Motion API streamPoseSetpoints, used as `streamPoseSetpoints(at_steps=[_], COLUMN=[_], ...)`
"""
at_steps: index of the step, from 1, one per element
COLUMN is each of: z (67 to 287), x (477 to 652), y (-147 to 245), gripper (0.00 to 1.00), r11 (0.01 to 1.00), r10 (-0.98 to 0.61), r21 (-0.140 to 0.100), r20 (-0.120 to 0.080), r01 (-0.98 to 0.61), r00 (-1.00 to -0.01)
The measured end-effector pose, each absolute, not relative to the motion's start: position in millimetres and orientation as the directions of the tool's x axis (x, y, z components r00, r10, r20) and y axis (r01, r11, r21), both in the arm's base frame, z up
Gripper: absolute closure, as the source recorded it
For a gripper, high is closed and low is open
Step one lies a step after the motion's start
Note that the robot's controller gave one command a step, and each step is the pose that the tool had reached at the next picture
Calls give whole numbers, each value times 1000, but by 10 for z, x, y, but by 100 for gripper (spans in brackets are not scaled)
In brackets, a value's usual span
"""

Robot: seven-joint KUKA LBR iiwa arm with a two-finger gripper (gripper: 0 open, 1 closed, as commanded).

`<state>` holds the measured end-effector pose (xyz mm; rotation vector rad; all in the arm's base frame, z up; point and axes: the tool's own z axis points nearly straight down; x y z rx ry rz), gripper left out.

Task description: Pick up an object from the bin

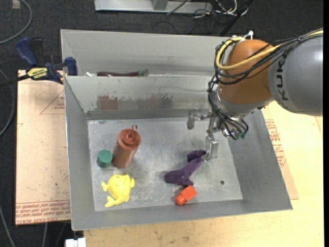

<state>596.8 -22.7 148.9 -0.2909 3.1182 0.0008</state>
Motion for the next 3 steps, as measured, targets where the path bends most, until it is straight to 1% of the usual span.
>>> streamPoseSetpoints(at_steps=[1, 2, 3], z=[735, 736, 1901], x=[5634, 5635, 5713], y=[-498, -498, -643], gripper=[100, 100, 100], r11=[978, 978, 969], r10=[-208, -209, -245], r21=[1, 1, 1], r20=[-3, -3, -7], r01=[-208, -209, -245], r00=[-978, -978, -969])
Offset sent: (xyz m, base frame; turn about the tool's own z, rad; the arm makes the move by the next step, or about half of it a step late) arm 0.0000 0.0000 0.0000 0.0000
